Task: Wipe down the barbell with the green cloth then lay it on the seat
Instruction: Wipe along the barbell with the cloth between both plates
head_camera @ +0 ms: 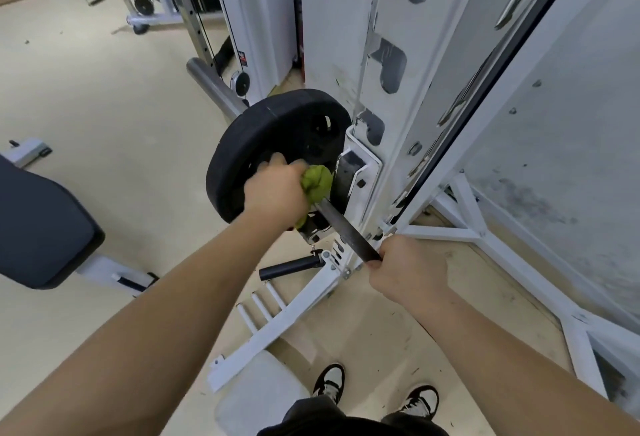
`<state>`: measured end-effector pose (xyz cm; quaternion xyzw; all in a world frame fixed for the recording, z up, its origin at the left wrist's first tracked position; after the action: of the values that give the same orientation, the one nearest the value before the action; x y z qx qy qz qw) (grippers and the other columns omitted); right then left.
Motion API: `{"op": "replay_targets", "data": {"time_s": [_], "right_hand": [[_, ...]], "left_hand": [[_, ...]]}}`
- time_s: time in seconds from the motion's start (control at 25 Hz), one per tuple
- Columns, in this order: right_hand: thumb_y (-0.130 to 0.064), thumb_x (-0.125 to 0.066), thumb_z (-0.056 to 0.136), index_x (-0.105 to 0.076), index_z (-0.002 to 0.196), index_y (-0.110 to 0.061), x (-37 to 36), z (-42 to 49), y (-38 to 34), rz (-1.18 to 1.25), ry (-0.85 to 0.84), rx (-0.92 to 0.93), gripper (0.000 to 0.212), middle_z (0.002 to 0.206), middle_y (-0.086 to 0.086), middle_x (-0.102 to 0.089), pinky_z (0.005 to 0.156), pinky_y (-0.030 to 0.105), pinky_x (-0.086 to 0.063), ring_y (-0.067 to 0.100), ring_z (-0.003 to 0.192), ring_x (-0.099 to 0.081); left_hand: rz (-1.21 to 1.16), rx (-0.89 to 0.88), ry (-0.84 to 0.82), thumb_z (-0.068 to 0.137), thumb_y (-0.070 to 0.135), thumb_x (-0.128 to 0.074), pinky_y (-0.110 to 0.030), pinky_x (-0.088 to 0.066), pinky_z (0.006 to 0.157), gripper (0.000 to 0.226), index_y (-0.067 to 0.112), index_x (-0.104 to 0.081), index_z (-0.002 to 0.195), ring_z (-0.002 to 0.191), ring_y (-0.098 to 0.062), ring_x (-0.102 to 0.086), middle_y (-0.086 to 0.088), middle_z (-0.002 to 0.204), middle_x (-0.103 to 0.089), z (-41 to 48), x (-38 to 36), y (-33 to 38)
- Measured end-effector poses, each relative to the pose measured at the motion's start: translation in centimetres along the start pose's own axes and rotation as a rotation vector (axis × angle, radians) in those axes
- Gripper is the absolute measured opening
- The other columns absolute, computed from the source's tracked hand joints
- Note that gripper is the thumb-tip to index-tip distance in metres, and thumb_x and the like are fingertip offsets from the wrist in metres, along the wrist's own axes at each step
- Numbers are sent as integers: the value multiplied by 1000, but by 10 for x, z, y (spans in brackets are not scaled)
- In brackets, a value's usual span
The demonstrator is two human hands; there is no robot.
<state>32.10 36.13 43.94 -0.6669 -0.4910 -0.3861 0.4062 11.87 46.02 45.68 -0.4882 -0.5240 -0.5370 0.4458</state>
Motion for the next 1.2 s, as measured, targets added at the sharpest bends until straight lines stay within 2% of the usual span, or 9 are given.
{"op": "replay_targets", "data": {"time_s": [0.12, 0.2, 0.28, 0.52, 0.64, 0.72, 0.84, 1.0, 1.2], "right_hand": [[-40, -62, 84, -66, 88, -19, -2, 2, 1, 10, -5, 3, 21, 72, -2, -63, 61, 27, -46, 25, 69, -62], [-39, -62, 83, -64, 86, -19, -2, 4, 2, 14, -2, 1, 20, 68, -3, -60, 58, 26, -42, 25, 67, -60], [-39, -62, 84, -64, 84, -19, 0, 4, 2, 13, -1, -8, 20, 66, -3, -58, 56, 25, -39, 25, 65, -59], [-34, -62, 84, -53, 70, -17, -1, 0, 5, 43, 18, -11, 24, 63, -3, -55, 55, 24, -37, 23, 62, -55], [-38, -62, 85, -49, 66, -17, 0, 1, 5, 39, 21, -37, 31, 61, -3, -54, 55, 23, -37, 23, 60, -54], [-44, -63, 85, -55, 68, -17, 2, 0, 6, 39, 24, -63, 33, 62, -4, -57, 57, 24, -40, 24, 62, -57], [-44, -63, 84, -63, 72, -18, 1, -2, 9, 58, 8, -71, 28, 63, -4, -60, 59, 24, -43, 24, 65, -61], [-40, -63, 83, -63, 72, -19, -1, -1, 7, 74, 7, -52, 23, 63, -3, -61, 56, 24, -43, 23, 63, -62], [-44, -66, 85, -70, 78, -24, -3, -4, 11, 118, 16, -70, 22, 65, -5, -64, 57, 24, -44, 18, 62, -59]], "left_hand": [[7, -20, 23, 84, 24, -63, -35, -43, 63, 29, 25, -65, 113, 96, -32, -60, -5, 106, -56, -8, 1, 9], [-66, -95, -57, 87, 23, -58, -33, -45, 62, 8, 20, -63, 93, 89, -30, -63, 2, 88, -55, -19, -4, 22], [-53, -131, -145, 88, 29, -55, -32, -47, 63, 8, 21, -59, 87, 86, -27, -63, 7, 78, -52, -12, 2, 20], [61, -75, -102, 80, 20, -58, -36, -47, 65, 27, 23, -63, 107, 91, -32, -62, -3, 112, -58, -6, 6, 21], [66, -154, -272, 81, 20, -53, -35, -48, 64, 6, 22, -54, 86, 76, -28, -58, 0, 90, -61, -32, 7, 54], [-23, -215, -328, 81, 20, -59, -32, -43, 62, 15, 21, -46, 74, 75, -28, -60, 4, 78, -52, -72, 9, 75], [-76, -152, -171, 83, 26, -60, -33, -42, 62, 9, 26, -56, 90, 88, -30, -65, 3, 89, -51, -69, 21, 59], [-15, 116, 22, 83, 23, -59, -39, -46, 66, 40, 22, -59, 123, 98, -34, -58, -8, 116, -53, -31, 20, 17], [-191, -115, -72, 79, 16, -58, -35, -41, 65, 44, 16, -64, 122, 101, -35, -58, -9, 118, -54, -90, -24, 74]]}}
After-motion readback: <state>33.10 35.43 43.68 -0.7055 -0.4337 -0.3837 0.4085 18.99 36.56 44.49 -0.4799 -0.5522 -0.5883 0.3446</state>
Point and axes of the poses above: each hand's wrist, its own z-axis towards the middle knuckle, its own x-axis out of the back of the hand, y = z × x, the point moved 4 cm from there along z, towards the middle knuckle
